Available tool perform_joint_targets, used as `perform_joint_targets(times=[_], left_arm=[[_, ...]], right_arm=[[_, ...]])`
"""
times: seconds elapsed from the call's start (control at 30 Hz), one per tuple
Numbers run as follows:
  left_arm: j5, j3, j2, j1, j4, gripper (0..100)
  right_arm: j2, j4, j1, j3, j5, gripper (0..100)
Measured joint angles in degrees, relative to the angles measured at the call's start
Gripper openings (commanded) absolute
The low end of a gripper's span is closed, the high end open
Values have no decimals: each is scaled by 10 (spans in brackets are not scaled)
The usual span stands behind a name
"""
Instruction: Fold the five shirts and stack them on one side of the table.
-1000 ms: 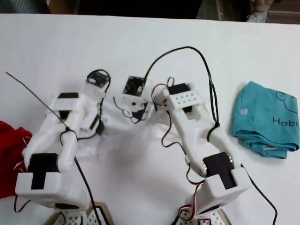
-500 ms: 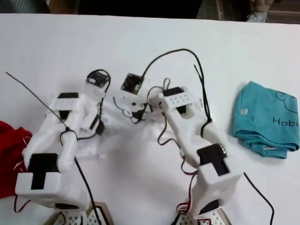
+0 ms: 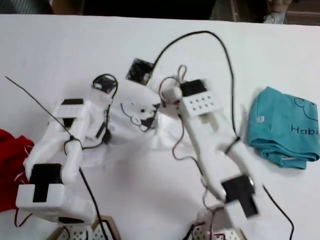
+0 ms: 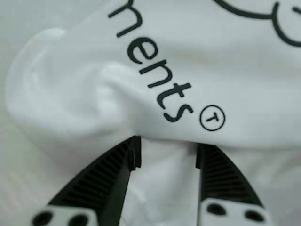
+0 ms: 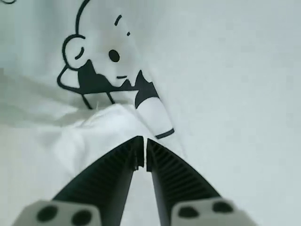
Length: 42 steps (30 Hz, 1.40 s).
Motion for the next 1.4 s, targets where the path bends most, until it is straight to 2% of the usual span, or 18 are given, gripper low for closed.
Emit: perform_joint_targets(times=[0.1, 0.2, 0.33, 0.4, 0.53, 0.77, 0.87, 1.13, 1.4], left_arm=[[0, -12, 4, 0, 5, 214], [19, -51, 8, 1, 43, 214], [61, -136, 9, -5, 113, 215], [78, -175, 9, -16, 147, 216], [91, -221, 9, -49, 196, 251], [92, -232, 9, -94, 261, 282], [110, -200, 9, -100, 244, 282], [127, -104, 9, -108, 113, 282], [142, -94, 38, -128, 94, 282]], right_arm=[[-59, 82, 0, 23, -2, 25], [-88, 81, 34, 67, -44, 25], [-96, -21, 139, 139, -193, 46], [-96, -84, 177, 180, -226, 94], [-87, -177, 196, 243, -244, 166], [-29, -316, 200, 306, -249, 168], [-3, -361, 200, 307, -249, 168], [30, -390, 200, 307, -249, 168], [30, -390, 200, 307, -249, 168]])
